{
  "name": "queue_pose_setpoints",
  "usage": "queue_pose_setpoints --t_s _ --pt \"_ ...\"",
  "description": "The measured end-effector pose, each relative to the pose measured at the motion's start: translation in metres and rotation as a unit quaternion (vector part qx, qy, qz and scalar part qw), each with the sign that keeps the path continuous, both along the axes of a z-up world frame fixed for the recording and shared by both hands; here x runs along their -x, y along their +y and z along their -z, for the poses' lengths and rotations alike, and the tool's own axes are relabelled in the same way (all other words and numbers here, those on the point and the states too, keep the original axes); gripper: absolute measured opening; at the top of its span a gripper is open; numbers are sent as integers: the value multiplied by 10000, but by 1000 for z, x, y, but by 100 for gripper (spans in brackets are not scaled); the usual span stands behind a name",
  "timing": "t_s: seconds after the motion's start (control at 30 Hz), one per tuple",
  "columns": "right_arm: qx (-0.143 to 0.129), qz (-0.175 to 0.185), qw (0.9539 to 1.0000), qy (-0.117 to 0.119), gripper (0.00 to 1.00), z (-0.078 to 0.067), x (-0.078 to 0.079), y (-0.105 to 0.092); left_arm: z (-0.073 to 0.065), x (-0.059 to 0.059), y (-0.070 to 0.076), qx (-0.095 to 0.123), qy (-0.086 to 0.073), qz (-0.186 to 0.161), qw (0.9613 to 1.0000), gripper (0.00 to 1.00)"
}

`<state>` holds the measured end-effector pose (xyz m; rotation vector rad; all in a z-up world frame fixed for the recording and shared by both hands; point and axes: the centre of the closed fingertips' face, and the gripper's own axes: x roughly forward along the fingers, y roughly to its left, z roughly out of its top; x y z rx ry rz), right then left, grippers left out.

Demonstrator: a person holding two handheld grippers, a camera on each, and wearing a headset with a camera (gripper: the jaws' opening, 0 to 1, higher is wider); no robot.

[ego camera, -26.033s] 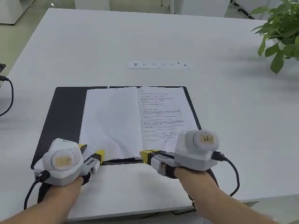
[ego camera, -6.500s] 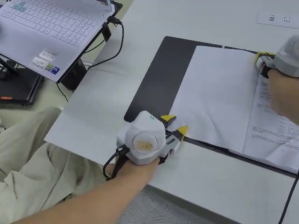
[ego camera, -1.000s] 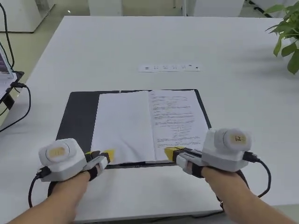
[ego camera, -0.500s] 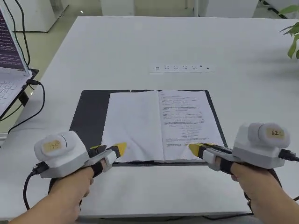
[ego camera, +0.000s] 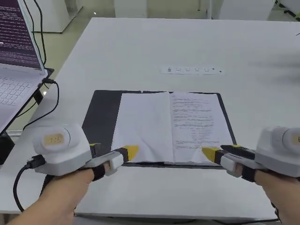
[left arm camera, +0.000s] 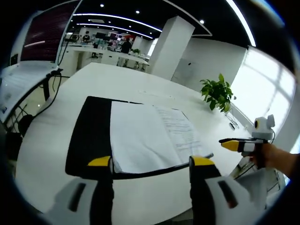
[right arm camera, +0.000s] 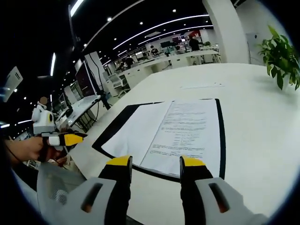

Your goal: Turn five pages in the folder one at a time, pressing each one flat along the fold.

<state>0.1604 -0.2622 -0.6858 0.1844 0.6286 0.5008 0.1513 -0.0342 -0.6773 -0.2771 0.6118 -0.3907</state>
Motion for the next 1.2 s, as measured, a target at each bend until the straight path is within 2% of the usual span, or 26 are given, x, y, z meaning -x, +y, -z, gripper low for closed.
queue_pose_setpoints --t_s 0.07,0.13,0.2,0.27,0.4,0.5,0.6,0.73,1.03,1.2 --pt "45 70 10000 -54 45 -2 -1 -6 -4 3 3 -51 -37 36 10000 71" --pt "70 109 9999 -96 50 -4 -1 -10 -10 7 6 -222 -130 109 9996 72" --pt "145 146 9996 -177 57 -6 -1 -15 -14 9 11 -482 -223 177 9984 74" --pt "232 127 9993 -246 63 -7 0 -19 -16 14 12 -574 -201 259 9978 78" --pt "341 253 9985 -359 79 -9 2 -30 -22 18 19 -910 -354 372 9945 86" --pt "397 311 9980 -391 85 -8 4 -35 -23 19 22 -1010 -384 390 9934 90" --pt "387 357 9978 -403 90 -7 6 -39 -20 21 25 -993 -291 332 9941 98" --pt "370 399 9972 -506 100 -10 7 -41 -20 22 29 -961 -279 284 9946 99" --pt "468 313 9965 -622 100 -16 7 -37 -22 25 33 -1150 -356 359 9921 99" --pt "388 370 9969 -569 100 -14 8 -36 -22 24 35 -1135 -346 326 9924 99"
